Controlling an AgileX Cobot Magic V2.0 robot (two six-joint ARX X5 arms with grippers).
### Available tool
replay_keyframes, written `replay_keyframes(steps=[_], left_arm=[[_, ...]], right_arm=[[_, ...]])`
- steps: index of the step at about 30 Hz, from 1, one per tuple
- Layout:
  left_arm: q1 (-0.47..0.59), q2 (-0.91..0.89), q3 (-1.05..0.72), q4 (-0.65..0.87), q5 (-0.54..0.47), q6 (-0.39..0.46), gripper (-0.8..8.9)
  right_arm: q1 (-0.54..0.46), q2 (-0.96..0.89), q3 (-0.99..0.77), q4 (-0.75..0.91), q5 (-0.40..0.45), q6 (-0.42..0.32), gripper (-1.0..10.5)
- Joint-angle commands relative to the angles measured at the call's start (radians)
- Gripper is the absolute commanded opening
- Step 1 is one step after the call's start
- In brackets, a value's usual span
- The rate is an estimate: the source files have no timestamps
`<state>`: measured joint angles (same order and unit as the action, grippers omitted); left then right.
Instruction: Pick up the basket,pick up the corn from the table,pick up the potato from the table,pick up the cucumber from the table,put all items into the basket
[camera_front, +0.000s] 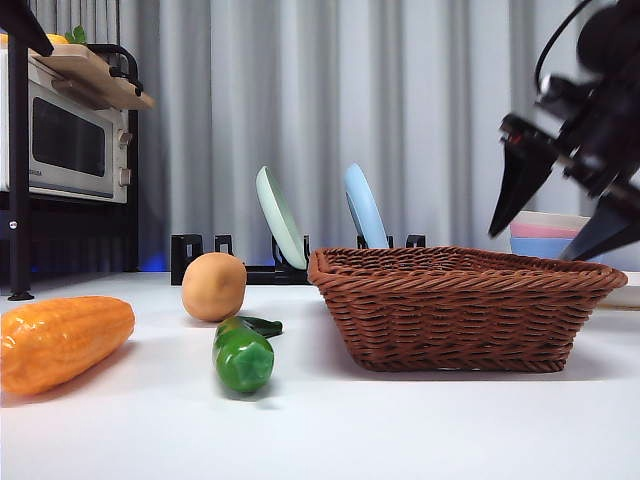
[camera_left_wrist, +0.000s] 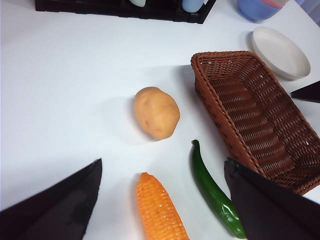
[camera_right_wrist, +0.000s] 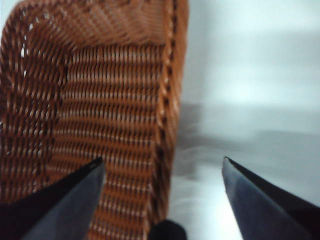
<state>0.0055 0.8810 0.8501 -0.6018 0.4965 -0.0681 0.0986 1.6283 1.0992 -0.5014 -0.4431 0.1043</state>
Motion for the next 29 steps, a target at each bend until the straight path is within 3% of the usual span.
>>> replay_keyframes(steps=[1,5,9,15,18,20,25,29], left_arm=[[0.001,-0.002,0.002,-0.003,0.003,0.009,4.09],[0.001,-0.002,0.002,-0.013,0.003,0.009,4.09],[-0.001,0.0,0.002,-0.016,0.005,0.008,4.09],[-0.103,0.138,0.047,0.079,-0.008,-0.089,4.09],[-0.193,0.291,0.14,0.074,-0.13,-0.089,4.27],[-0.25,0.4,0.209,0.073,-0.199,-0.089,5.1],[-0.354,0.644,0.375,0.069,-0.356,-0.089,5.1],[-0.375,0.754,0.447,0.069,-0.369,-0.096,5.1]], right_arm=[[0.003,0.055,0.003,0.012,-0.049,-0.008,2.2],[0.003,0.079,0.003,0.014,-0.048,-0.008,-0.2],[0.0,0.045,0.003,0.016,-0.053,0.014,-0.2],[0.0,-0.144,0.003,0.011,-0.049,0.051,-0.2],[-0.002,-0.253,0.003,-0.003,-0.044,0.055,-0.2],[-0.002,-0.317,0.003,-0.008,-0.018,0.055,-0.2],[-0.002,-0.426,0.003,-0.034,0.006,0.055,-0.2],[-0.002,-0.45,0.003,-0.053,0.007,0.055,-0.2]])
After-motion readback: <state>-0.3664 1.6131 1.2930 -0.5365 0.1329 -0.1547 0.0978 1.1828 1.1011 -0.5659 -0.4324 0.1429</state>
